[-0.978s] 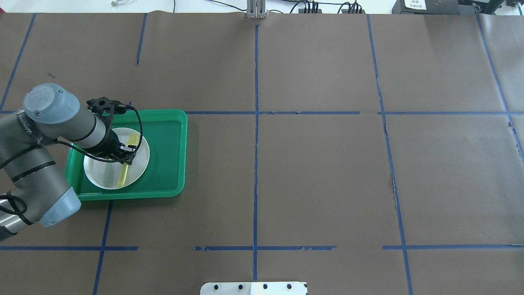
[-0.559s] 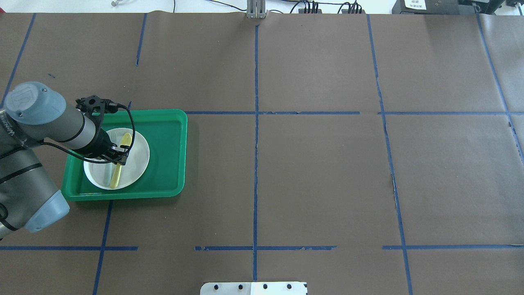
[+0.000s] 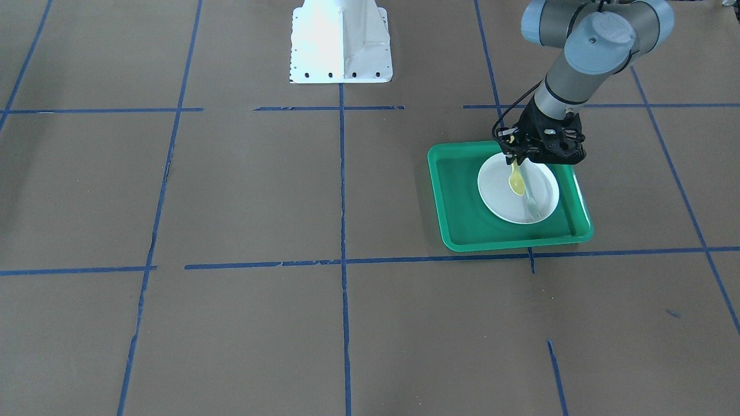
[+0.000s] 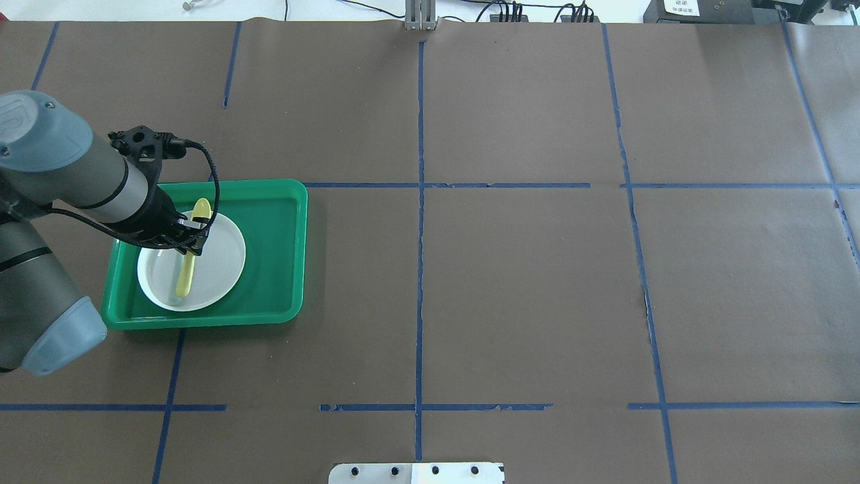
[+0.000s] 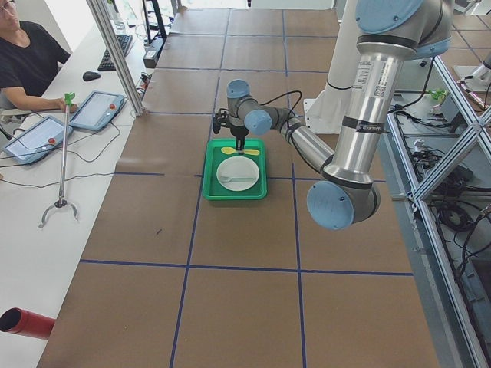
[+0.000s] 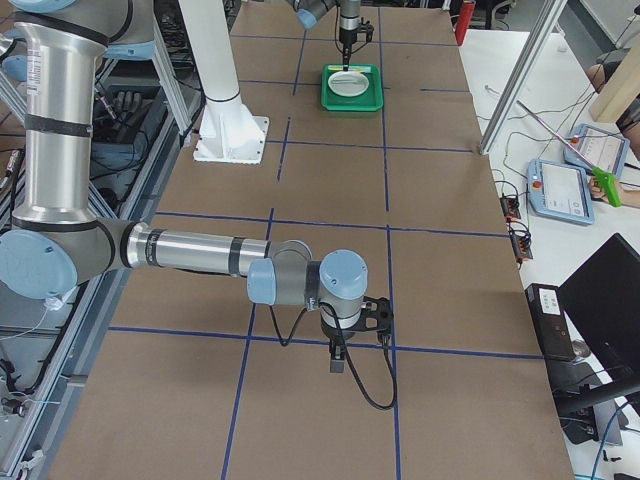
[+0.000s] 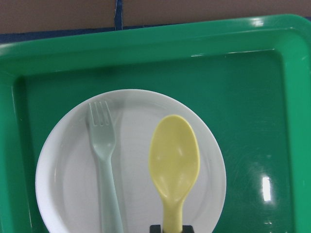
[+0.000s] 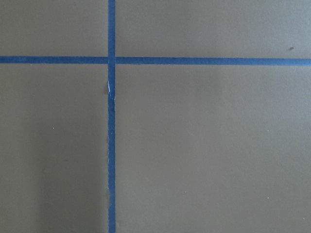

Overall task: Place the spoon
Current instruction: 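Lift the yellow spoon off the plate and carry it beside the plate, then lower the spoon onto the green tray and open the left gripper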

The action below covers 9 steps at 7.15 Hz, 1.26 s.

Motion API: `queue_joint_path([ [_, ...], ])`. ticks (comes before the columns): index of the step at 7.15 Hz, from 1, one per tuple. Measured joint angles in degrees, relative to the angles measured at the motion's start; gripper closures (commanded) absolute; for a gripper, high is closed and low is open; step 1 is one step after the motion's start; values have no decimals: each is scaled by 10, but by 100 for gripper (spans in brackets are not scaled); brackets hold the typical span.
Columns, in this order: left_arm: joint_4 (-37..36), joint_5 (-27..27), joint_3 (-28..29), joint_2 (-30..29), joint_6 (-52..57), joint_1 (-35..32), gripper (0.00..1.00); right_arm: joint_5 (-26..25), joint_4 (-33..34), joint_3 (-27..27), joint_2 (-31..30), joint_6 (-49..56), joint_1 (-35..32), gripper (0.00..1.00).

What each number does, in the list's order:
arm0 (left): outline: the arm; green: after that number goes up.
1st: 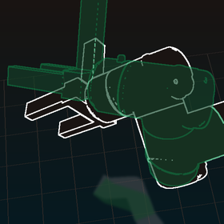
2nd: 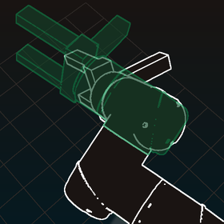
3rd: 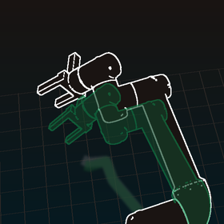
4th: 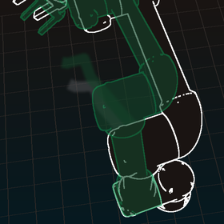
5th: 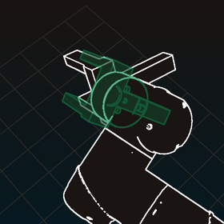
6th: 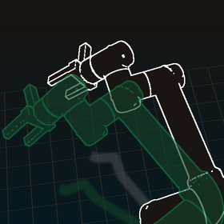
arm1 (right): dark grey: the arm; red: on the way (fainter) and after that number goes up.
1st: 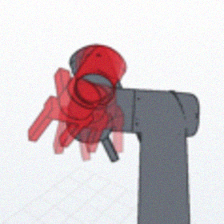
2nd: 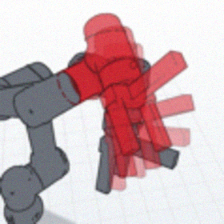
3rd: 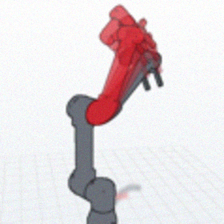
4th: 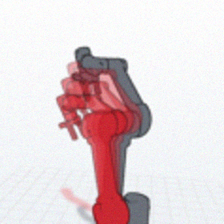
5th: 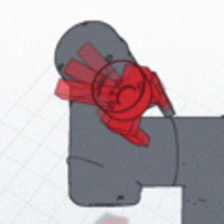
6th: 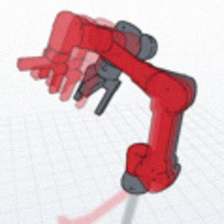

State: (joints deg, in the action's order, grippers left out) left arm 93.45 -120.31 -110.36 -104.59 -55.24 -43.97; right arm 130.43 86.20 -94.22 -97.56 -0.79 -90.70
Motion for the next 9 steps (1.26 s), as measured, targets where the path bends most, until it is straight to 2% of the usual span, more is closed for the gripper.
queue_joint_path([
  [2, 0, -1, 49, -62, -63, 9, 100, 0, 0, 0, 0, 0, 0, 0],
  [4, 15, 1, 83, -97, -107, 33, 100, 0, 0, 0, 0, 0, 0, 0],
  [7, 81, 3, 139, -102, -133, 51, 100, 0, 0, 0, 0, 0, 0, 0],
  [9, 94, 5, 148, -98, -132, 55, 100, 0, 0, 0, 0, 0, 0, 0],
])
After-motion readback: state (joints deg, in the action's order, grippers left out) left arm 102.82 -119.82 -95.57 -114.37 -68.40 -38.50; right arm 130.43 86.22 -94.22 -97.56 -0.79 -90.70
